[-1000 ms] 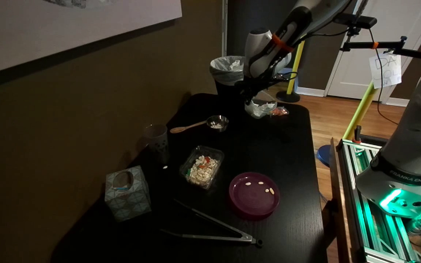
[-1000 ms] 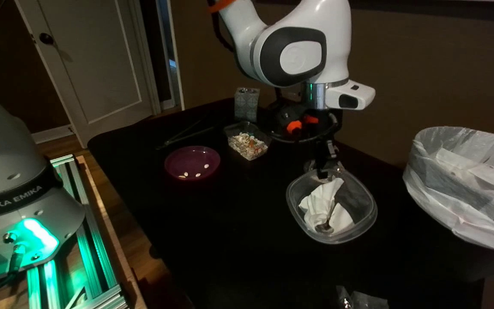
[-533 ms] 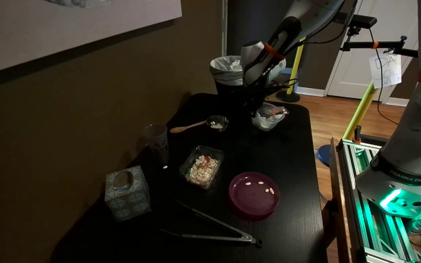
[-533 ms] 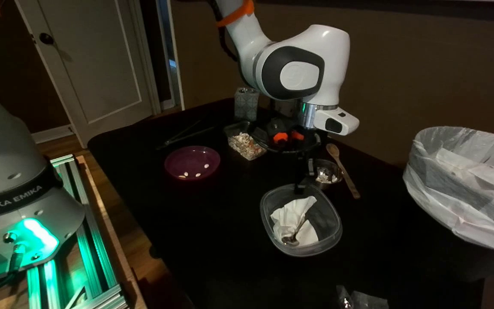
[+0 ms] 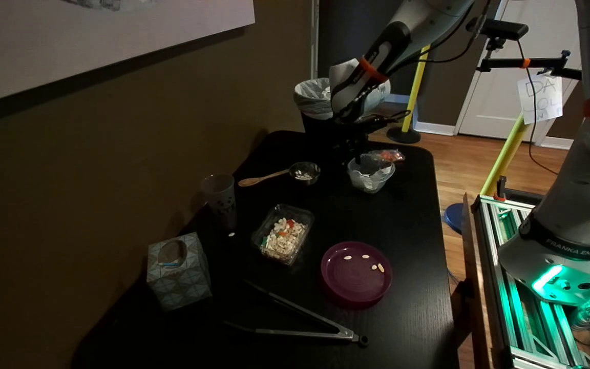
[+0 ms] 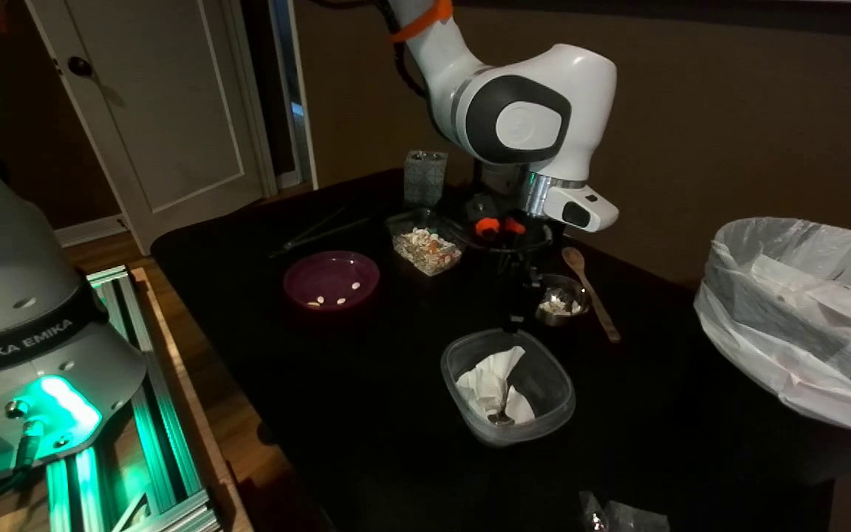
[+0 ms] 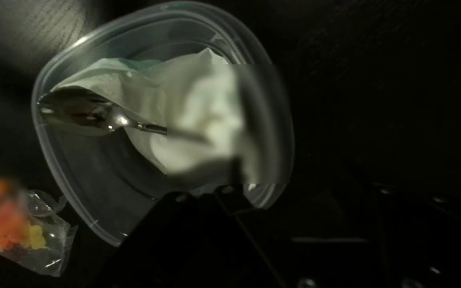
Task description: Place the small silver bowl on the purple lid
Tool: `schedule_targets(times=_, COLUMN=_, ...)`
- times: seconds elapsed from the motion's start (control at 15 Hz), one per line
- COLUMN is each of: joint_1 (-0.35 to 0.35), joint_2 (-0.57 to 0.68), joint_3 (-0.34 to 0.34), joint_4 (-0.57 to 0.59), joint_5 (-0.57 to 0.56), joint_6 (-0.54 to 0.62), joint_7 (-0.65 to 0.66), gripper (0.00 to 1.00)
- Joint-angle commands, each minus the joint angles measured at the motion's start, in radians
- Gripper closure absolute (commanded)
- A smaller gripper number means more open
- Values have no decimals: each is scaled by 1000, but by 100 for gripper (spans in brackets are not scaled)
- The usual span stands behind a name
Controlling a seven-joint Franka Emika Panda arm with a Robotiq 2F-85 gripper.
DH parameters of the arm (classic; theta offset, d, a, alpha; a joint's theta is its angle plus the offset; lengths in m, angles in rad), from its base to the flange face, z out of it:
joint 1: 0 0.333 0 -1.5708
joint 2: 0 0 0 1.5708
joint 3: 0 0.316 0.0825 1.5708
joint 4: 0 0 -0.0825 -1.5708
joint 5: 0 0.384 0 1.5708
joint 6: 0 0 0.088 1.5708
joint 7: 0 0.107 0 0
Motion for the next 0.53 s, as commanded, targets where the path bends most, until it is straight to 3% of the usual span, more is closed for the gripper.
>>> schedule_targets(times=0.0, joint_1=-57, joint_2=-35, joint_3=97, joint_4=19, joint_5=132, joint_6=40, joint_7=-148, gripper=10)
schedule_targets(times=0.07, joint_1=-61, joint_2=-46, joint_3=122, joint_4=28, joint_5=169, joint_6=50, joint_7=-183, gripper=1)
schedule_targets(times=0.27, joint_1=-94, joint_2=-45, joint_3=203, joint_4=85, joint_5=288, joint_6=70, joint_7=-329, gripper=0)
schedule_targets(times=0.47, joint_1=-164, joint_2=-18, joint_3=286, joint_4=157, joint_5=483, joint_6=64, joint_7=-501, gripper=0)
